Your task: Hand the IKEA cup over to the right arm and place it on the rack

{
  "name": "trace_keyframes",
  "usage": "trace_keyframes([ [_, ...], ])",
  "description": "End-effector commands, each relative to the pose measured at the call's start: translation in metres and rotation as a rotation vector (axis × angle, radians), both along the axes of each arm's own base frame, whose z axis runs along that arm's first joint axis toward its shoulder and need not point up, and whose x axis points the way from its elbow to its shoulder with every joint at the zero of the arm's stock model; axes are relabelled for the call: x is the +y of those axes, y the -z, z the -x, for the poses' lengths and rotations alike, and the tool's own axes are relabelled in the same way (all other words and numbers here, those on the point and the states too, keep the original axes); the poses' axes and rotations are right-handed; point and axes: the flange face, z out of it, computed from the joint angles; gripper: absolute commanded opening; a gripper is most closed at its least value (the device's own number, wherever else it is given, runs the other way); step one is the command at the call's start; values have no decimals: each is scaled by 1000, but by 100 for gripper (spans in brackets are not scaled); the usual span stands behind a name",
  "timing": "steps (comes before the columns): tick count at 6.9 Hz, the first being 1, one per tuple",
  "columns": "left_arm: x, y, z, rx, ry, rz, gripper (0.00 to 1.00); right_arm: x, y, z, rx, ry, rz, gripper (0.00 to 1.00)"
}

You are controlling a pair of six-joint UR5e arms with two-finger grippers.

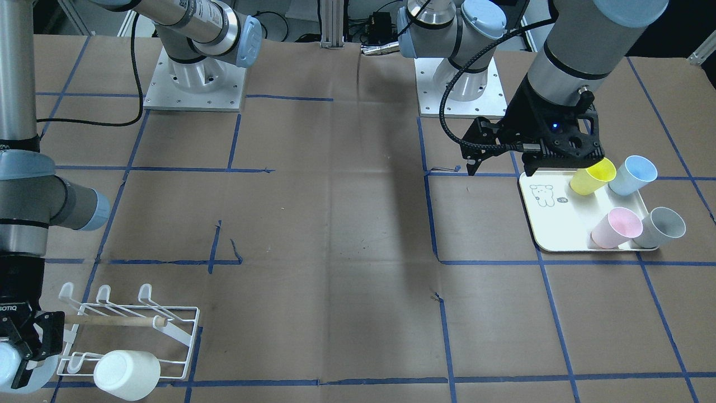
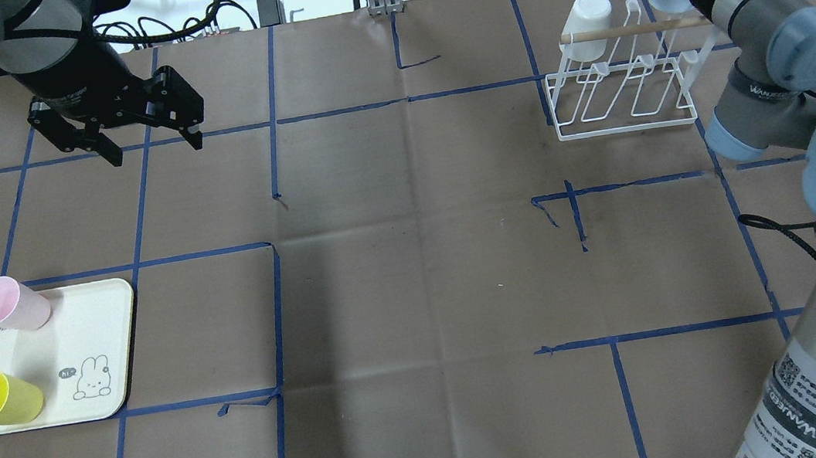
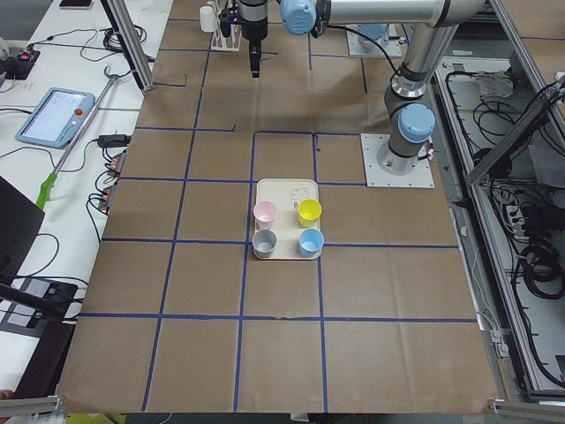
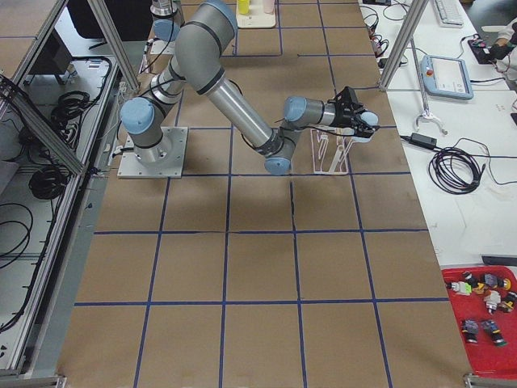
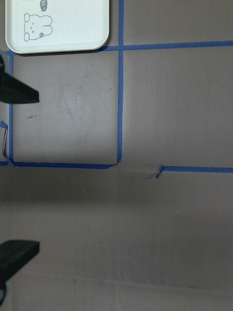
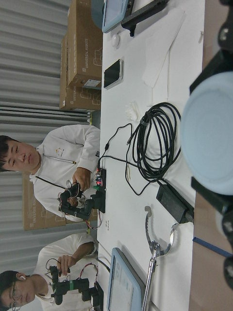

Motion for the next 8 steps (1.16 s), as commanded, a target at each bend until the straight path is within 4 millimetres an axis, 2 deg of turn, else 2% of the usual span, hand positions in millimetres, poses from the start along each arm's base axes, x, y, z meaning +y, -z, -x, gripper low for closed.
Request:
trace_keyframes([
  [1, 0, 1, -1, -6, -1, -3, 99, 3, 4, 2, -4, 4, -10, 16],
  [2, 0, 0, 0, -11, 2, 0, 99, 3, 3, 2, -3, 5, -7, 48],
  [3, 0, -3, -1, -13, 2, 16, 99, 3, 2, 3, -5, 12, -7, 97],
  [7, -1, -2, -1, -16, 2, 38, 99, 3, -4, 3, -14, 18, -10, 100],
  [8, -1, -2, -1, -16, 2, 38, 99, 7, -29, 2, 1, 16, 25, 100],
])
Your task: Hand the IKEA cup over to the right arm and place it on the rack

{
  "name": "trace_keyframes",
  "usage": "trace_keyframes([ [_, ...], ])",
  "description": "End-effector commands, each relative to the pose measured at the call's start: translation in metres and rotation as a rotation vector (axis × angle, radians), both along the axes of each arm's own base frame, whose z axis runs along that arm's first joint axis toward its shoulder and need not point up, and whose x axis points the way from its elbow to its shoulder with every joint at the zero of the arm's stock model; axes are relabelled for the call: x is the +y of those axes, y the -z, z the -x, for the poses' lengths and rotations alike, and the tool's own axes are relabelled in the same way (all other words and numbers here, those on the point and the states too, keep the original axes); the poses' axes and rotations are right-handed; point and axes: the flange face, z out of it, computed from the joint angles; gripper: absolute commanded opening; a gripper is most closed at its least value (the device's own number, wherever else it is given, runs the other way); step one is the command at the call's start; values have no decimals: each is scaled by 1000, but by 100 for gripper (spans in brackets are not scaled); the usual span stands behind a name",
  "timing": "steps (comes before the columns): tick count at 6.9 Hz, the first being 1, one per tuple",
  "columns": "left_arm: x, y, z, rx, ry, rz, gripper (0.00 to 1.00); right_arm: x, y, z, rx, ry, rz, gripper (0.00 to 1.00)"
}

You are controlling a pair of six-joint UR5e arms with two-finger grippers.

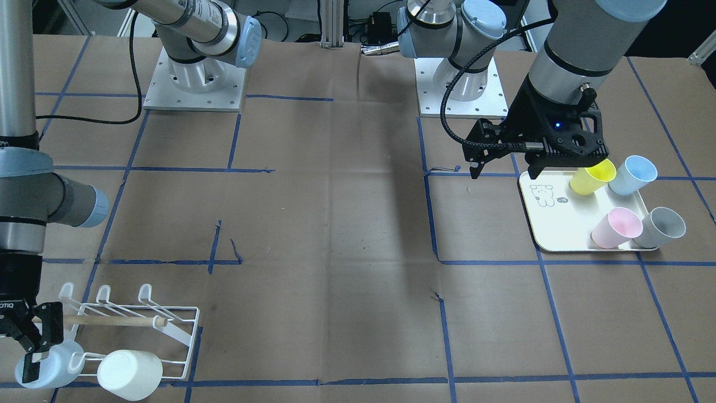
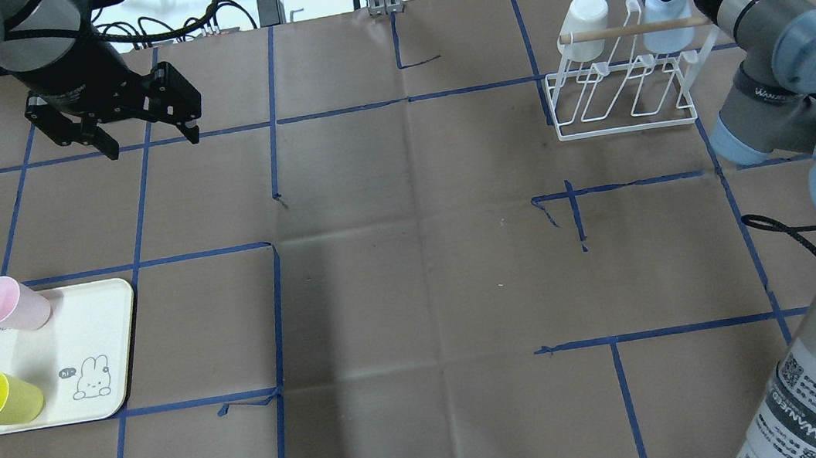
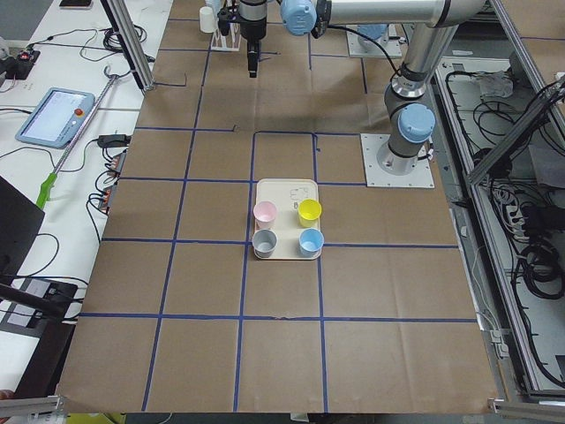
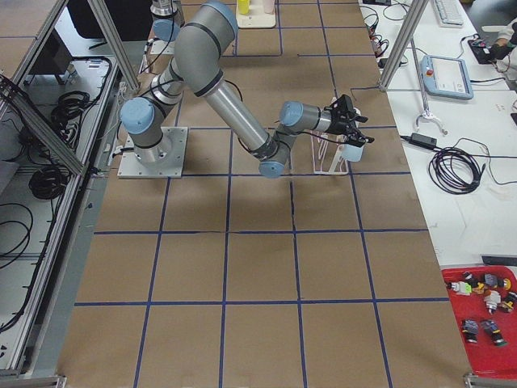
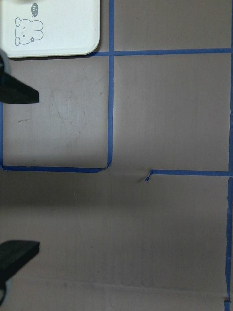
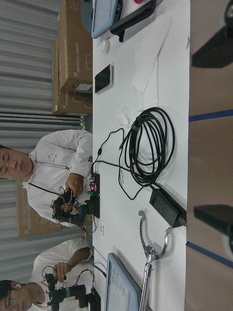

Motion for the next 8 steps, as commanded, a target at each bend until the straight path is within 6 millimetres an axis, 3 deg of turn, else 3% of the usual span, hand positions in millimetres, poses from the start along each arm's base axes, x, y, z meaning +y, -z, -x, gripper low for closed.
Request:
trace_keyframes([
  [1, 1, -1, 0, 0, 0, 2, 99, 8, -48, -5, 21, -7, 50, 100],
  [4, 2, 2, 0, 2, 0, -4, 99, 22, -121, -15, -51, -14, -161, 100],
  [5, 2, 2, 0, 2, 0, -4, 99, 31, -137, -18, -78, 6, -267, 100],
  [6, 2, 3, 0, 2, 0, -6, 99, 36, -141, -30, -72, 44, -370, 100],
  [8, 2, 3, 0, 2, 0, -6, 99, 51, -144, -78, 51, 153, -570, 100],
])
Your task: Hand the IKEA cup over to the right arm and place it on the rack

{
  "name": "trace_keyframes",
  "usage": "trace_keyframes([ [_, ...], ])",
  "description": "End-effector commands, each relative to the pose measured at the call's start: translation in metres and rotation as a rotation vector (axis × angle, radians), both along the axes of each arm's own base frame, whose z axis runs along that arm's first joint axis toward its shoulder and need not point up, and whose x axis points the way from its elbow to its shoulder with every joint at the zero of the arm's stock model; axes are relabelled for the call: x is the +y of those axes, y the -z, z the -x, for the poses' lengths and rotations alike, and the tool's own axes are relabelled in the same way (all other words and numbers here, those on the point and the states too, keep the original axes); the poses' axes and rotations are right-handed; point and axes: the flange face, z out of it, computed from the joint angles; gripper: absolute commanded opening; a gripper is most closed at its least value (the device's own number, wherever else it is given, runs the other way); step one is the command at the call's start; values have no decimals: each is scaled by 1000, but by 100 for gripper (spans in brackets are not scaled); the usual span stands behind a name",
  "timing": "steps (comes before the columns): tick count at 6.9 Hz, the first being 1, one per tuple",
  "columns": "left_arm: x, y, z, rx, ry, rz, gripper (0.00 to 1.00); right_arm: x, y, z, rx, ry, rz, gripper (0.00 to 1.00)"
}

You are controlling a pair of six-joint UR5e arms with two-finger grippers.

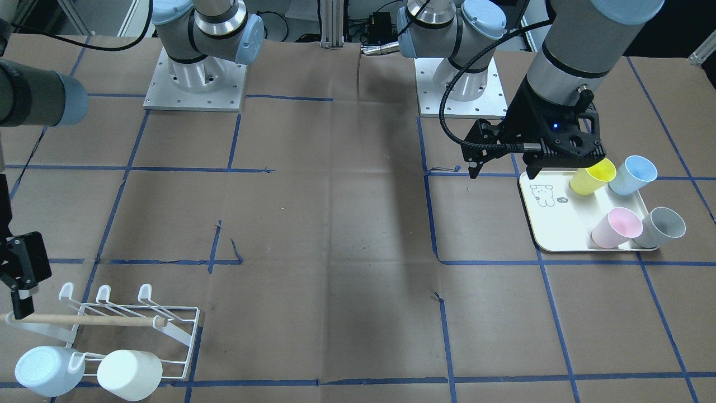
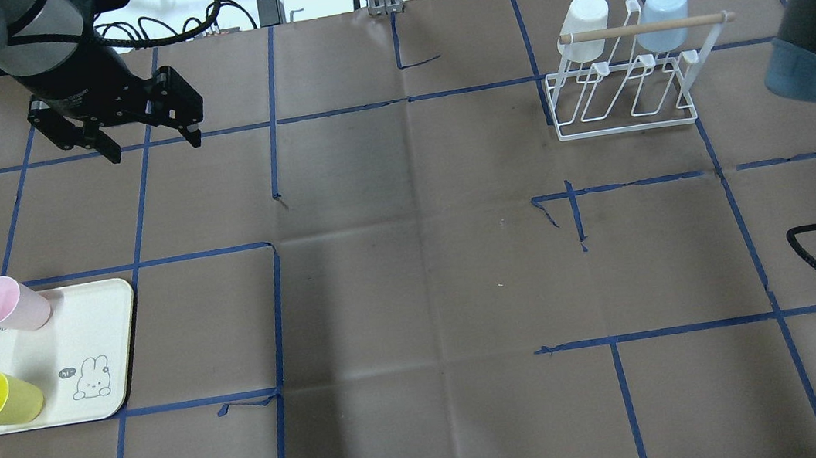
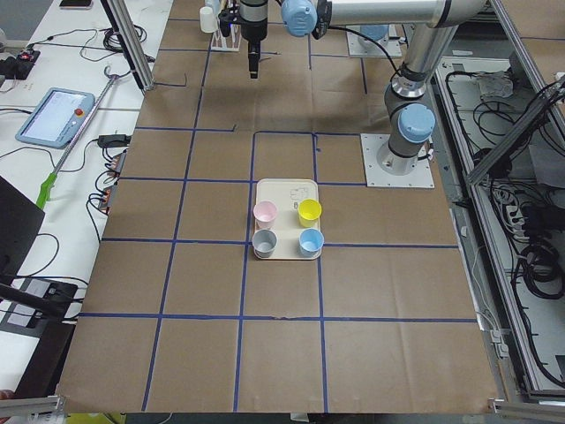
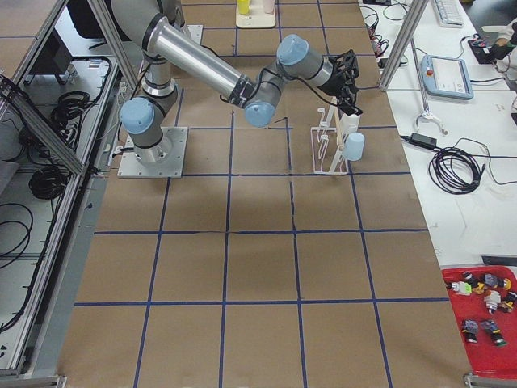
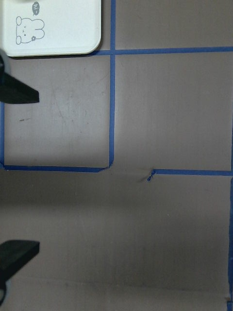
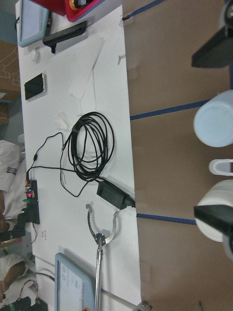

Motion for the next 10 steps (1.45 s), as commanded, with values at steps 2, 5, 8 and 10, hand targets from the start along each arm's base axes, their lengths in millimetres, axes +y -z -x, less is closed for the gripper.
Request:
trace_keyframes([
  [2, 1, -1, 0, 0, 2, 1, 99, 49, -22, -84, 41, -48, -308, 100],
  [5, 1, 0, 0, 0, 3, 0, 99, 111, -17, -117, -6, -113, -688, 100],
  [8, 1, 0, 0, 0, 5, -2, 99, 194, -81, -125, -12, -111, -804, 100],
  [10, 1, 1, 0, 0, 6, -2, 99, 207, -89, -130, -13, -114, -797, 100],
])
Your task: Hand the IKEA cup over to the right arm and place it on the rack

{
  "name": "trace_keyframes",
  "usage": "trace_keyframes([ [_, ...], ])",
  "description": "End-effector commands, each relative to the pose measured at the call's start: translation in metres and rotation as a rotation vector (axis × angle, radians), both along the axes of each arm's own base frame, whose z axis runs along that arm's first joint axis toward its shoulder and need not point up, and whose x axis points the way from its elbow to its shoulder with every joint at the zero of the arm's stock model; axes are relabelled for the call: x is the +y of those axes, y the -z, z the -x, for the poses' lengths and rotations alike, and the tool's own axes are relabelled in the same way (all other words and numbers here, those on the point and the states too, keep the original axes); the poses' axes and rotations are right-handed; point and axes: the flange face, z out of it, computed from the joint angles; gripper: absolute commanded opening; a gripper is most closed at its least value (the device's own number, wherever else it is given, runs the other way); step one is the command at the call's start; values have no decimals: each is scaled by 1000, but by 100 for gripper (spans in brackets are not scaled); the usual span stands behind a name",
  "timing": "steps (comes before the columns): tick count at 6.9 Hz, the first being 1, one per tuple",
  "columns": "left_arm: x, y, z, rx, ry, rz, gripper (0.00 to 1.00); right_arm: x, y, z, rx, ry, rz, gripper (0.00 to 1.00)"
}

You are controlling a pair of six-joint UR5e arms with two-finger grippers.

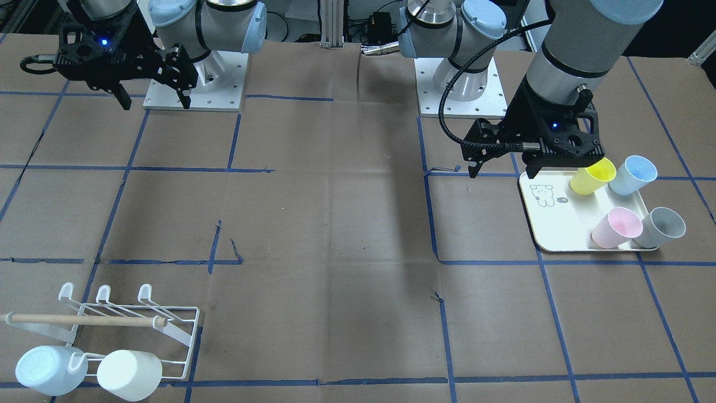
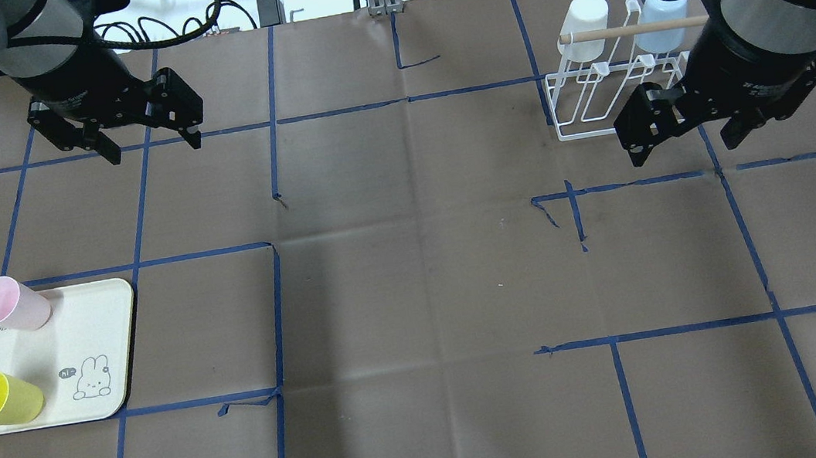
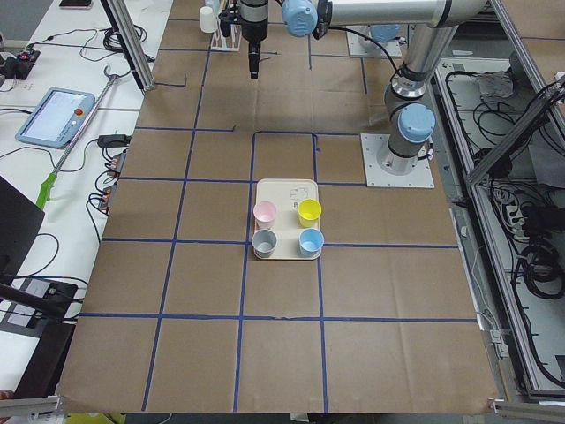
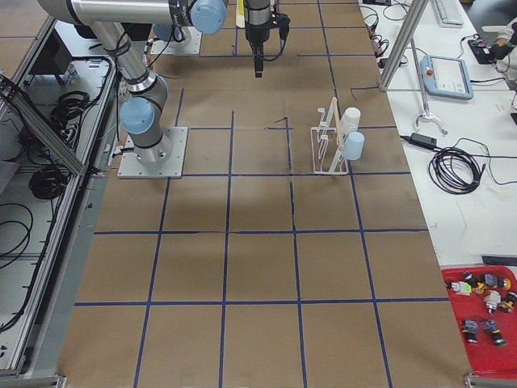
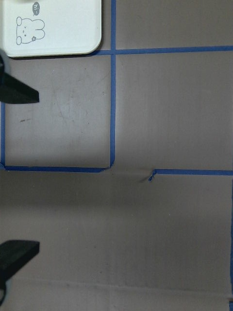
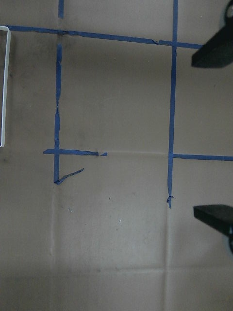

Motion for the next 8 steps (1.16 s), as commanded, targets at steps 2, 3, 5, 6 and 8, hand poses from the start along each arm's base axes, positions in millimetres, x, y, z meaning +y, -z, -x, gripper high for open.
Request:
trace_keyframes([
  [2, 0, 1, 0, 1, 1, -2, 99, -16, 17, -8, -7, -9, -39, 100],
  [3, 0, 1, 0, 1, -1, -2, 99, -22, 18, -16, -3, -21, -17, 100],
  [5, 0, 1, 0, -1, -1, -2, 99, -24, 17, -24, -3, -39, 11, 100],
  [6, 0, 1, 0, 1, -1, -2, 99, -24, 17, -24, -2, -39, 11, 100],
  [8, 0, 1, 0, 1, -1, -2, 99, -24, 17, -25, 0, -41, 11, 100],
])
